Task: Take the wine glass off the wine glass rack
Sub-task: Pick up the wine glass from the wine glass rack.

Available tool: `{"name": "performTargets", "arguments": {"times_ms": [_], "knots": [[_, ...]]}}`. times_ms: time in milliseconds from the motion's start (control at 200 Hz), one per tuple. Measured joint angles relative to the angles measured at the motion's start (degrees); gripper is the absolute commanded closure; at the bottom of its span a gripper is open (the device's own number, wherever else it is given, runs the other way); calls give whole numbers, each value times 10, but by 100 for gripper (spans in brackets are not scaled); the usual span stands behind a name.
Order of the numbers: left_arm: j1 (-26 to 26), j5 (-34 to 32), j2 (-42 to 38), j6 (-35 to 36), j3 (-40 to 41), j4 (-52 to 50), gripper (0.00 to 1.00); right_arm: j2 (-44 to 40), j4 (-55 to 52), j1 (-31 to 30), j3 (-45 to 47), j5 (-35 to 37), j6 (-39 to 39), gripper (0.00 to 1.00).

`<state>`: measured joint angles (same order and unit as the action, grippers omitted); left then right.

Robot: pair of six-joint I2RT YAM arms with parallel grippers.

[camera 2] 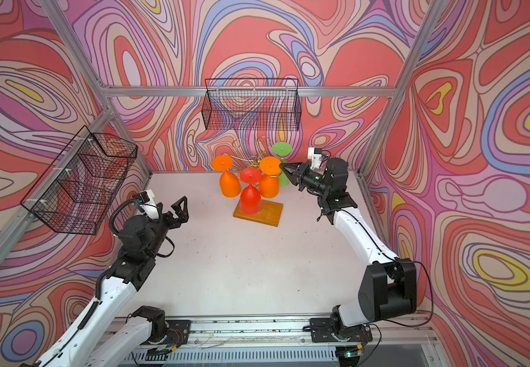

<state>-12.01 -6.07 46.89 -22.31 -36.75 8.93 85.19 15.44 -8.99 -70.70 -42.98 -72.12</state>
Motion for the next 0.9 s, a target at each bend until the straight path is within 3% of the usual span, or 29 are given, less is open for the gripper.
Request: {"name": "performTargets", "arguments": {"times_ms": [901], "knots": [[0,0,0,0,0,0,2,-19,-56,-1,-21,50,60,100]]}}
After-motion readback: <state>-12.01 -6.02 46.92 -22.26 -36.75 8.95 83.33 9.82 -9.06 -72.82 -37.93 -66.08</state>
